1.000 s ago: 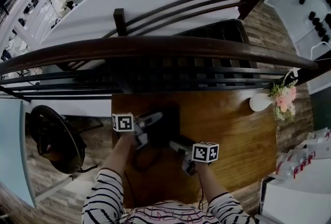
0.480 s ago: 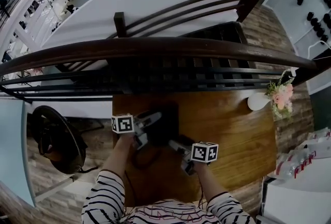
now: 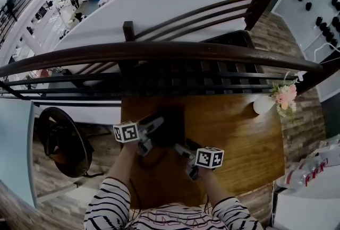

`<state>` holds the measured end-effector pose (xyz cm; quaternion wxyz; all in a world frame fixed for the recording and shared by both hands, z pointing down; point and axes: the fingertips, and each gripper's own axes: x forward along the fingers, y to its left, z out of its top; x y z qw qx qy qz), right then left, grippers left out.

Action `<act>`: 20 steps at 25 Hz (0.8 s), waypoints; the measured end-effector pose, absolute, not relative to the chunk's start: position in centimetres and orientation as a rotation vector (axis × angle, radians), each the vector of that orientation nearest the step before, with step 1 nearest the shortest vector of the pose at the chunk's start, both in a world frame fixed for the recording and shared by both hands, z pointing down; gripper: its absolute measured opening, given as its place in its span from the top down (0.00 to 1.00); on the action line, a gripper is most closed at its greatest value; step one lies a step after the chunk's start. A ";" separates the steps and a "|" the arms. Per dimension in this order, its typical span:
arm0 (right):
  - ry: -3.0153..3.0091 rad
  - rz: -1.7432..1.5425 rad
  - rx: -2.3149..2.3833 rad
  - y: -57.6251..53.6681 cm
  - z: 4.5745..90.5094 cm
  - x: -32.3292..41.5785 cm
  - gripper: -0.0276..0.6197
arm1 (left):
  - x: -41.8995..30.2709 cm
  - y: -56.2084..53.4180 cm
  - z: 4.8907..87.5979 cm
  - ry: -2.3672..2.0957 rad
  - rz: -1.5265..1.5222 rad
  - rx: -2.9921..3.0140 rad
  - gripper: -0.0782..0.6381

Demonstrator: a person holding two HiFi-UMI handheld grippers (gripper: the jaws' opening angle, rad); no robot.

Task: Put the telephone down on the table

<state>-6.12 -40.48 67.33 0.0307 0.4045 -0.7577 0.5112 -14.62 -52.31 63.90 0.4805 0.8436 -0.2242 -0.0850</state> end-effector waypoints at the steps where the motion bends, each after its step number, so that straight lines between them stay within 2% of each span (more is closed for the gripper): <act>1: -2.344 1.570 1.249 -40.1 67.0 -6.1 0.37 | -14.9 -52.0 63.6 -0.575 -0.214 2.067 0.41; 8: -2.403 1.503 1.280 -36.4 65.4 -5.3 0.44 | -16.7 -48.4 61.6 -0.717 -0.299 2.098 0.42; 13: -2.434 1.442 1.292 -33.2 64.0 -4.0 0.50 | -16.4 -44.7 59.8 -0.775 -0.345 2.118 0.52; 16: -2.466 1.400 1.293 -31.2 63.3 -2.9 0.57 | -16.1 -42.3 58.4 -0.838 -0.364 2.148 0.57; 20: -2.497 1.359 1.289 -28.1 62.4 -3.0 0.62 | -17.1 -38.4 56.8 -0.933 -0.364 2.196 0.68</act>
